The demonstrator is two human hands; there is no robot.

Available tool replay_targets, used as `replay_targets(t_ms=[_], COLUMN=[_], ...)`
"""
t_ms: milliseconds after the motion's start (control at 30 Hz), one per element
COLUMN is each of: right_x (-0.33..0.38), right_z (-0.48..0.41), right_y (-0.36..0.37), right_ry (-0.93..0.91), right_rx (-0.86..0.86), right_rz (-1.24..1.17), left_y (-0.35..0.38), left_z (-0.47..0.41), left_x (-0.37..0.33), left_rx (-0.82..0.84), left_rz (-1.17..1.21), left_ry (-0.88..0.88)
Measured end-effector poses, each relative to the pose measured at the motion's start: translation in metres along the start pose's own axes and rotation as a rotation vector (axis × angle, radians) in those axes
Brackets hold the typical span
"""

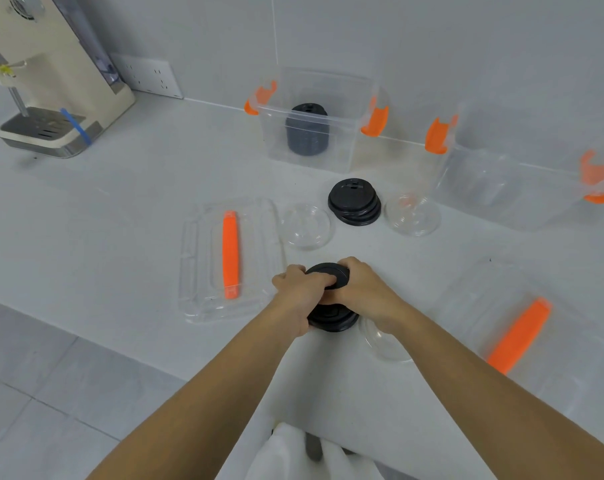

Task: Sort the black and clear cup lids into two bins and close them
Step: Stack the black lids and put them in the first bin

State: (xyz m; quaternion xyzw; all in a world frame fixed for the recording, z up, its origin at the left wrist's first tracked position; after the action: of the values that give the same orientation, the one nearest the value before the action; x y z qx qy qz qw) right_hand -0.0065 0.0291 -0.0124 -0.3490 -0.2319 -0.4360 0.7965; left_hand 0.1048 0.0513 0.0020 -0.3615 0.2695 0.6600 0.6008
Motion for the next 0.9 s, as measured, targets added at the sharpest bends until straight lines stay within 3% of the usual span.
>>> replay_targets(t_ms=[133, 267, 367, 900], right_x=[-0.003, 0.001, 0.003, 0.027], right_z=[-0.005, -0.005, -0.004, -0.004], right_y=[-0.003, -0.005, -0.006, -0.009], right_ry=[0.039, 0.065, 0.066, 0.069], right_rx=[0.065, 0.115, 0.121, 0.101], right_rz=[-0.136, -0.273, -0.338, -0.554], left_y=[-0.001, -0.004, -0.004, -0.012], left_z=[-0.007, -0.011, -0.008, -0.032], left_x=[0.007, 0.002, -0.001, -0.03], left_rx=[-0.027, 0.039, 0.087, 0.165], left_rz=[-0.031, 0.089, 0.186, 0.379], left_ry=[0.058, 0.038, -0.016, 0.069])
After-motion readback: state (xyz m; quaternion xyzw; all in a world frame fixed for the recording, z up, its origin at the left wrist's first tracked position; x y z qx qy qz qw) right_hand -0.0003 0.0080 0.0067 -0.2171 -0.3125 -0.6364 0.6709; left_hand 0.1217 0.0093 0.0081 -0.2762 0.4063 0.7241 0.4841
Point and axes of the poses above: each hand's wrist, its own z-axis away from the middle knuckle, its own y-axis out of the palm, x = y × z, the point moved 4 cm from there along -z, towards the middle knuckle, and after that the axes turned 12 degrees about y, right-handed, at the moved point
